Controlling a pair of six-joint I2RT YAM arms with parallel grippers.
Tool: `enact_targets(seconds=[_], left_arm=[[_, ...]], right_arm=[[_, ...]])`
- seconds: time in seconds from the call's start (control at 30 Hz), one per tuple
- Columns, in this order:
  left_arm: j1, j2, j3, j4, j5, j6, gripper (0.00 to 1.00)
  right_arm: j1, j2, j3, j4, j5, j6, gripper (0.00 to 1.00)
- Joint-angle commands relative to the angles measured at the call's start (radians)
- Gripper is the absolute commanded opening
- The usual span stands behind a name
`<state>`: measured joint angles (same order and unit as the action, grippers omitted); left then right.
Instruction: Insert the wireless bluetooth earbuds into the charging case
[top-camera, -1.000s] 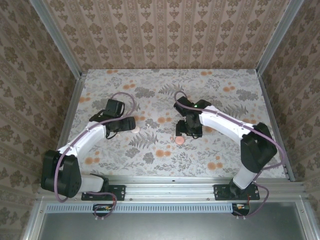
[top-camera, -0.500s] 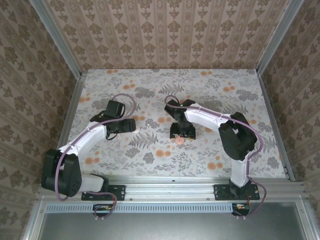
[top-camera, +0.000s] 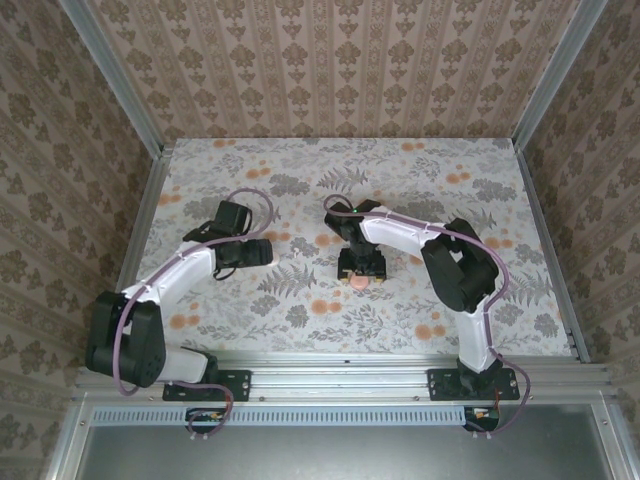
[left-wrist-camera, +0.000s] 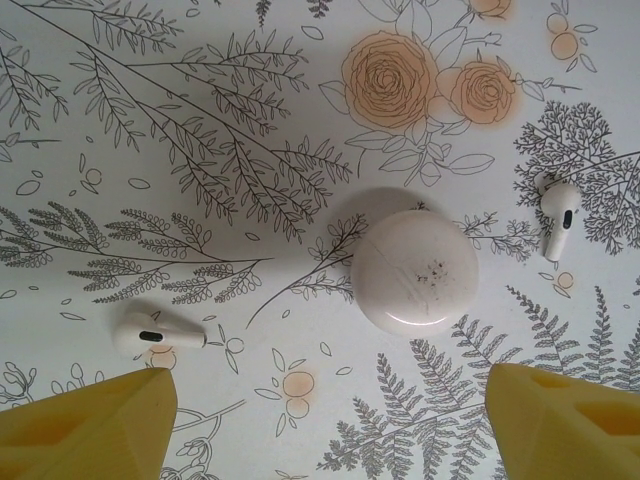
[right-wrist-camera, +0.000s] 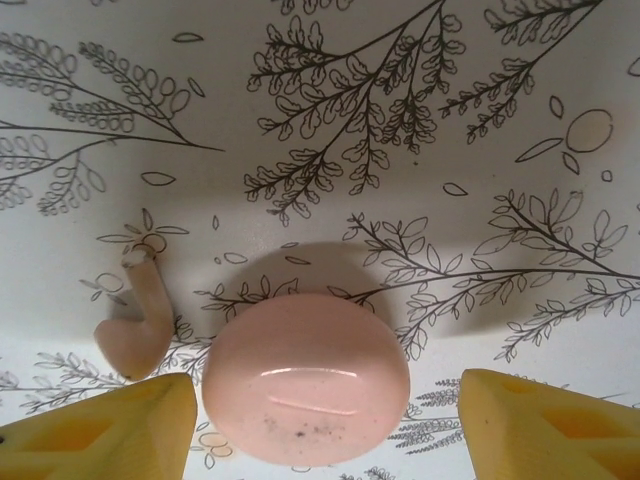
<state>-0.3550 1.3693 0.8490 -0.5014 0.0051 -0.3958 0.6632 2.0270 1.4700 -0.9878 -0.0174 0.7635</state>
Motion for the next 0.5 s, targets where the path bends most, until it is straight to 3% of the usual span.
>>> enact_targets(seconds=[0.0, 0.17, 0.47], left_arm=[[-0.004, 0.010, 0.005, -0.006, 0.011, 0.015, 0.82], [-0.004, 0.020, 0.007, 0.000, 0.010, 0.015, 0.81], [-0.005, 0.034, 0.017, -0.008, 0.015, 0.015, 0.79]], right_arm=[[0.004, 0.020, 0.015, -0.034, -0.021, 0.001, 0.70], [0.004, 0.040, 0.011, -0.013, -0.033, -0.001, 0.69], [0.004, 0.038, -0.017, 0.017, -0.040, -0.001, 0.54]])
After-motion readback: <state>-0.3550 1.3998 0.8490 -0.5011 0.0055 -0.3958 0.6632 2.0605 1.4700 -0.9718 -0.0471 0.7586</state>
